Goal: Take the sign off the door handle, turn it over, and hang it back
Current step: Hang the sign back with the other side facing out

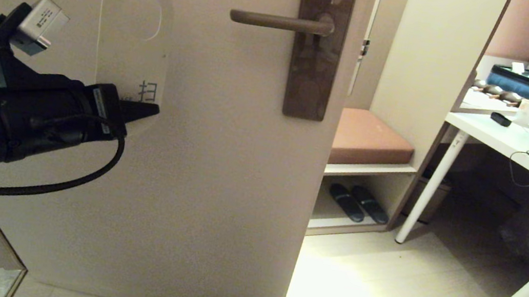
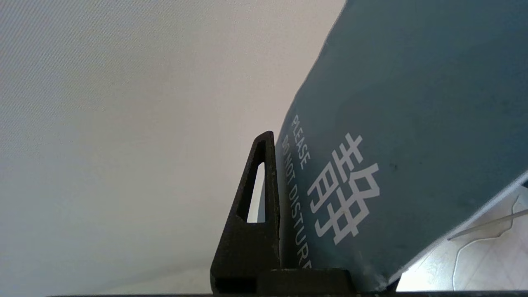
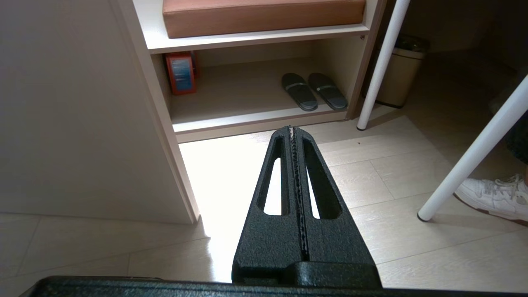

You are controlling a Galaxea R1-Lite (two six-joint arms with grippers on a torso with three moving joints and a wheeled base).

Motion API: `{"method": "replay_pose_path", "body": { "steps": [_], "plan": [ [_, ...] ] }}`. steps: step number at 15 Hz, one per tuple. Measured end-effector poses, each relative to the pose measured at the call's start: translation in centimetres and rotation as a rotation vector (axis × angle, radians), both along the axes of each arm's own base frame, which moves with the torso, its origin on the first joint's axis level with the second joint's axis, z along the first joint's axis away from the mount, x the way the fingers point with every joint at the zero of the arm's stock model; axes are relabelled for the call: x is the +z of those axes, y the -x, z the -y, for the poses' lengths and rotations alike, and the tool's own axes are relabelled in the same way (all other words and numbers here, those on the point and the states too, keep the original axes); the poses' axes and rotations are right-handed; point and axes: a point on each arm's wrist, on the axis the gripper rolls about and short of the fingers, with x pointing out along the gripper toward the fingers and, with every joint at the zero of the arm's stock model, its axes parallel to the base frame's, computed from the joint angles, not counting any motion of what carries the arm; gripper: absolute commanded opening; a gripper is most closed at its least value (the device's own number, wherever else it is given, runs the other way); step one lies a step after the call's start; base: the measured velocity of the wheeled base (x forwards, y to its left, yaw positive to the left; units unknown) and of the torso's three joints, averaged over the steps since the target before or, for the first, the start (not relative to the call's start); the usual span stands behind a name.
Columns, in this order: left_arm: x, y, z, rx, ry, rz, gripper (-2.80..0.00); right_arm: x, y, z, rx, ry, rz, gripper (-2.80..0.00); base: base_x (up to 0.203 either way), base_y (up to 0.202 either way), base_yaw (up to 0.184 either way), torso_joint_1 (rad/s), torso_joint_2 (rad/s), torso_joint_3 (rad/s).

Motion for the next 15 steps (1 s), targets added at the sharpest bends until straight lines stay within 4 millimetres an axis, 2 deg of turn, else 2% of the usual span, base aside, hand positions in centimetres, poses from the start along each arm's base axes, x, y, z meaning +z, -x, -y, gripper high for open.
{"method": "replay_pose_path", "body": {
  "steps": [4, 10, 15],
  "plan": [
    [1.3, -0.9, 1.0, 0.027, 0.055, -0.035, -2.8, 0.0, 0.0, 0.0, 0.0, 0.0, 0.0, -2.8, 0.0, 0.0, 0.0, 0.0, 0.0, 0.0],
    [1.7, -1.3, 2.9, 0.029, 0.041, -0.083, -2.8, 0.0, 0.0, 0.0, 0.0, 0.0, 0.0, -2.8, 0.0, 0.0, 0.0, 0.0, 0.0, 0.0],
    [3.0, -1.7, 4.0, 0.035, 0.079, -0.108, -2.8, 0.0, 0.0, 0.0, -0.001, 0.0, 0.0, -2.8, 0.0, 0.0, 0.0, 0.0, 0.0, 0.0]
  ]
}}
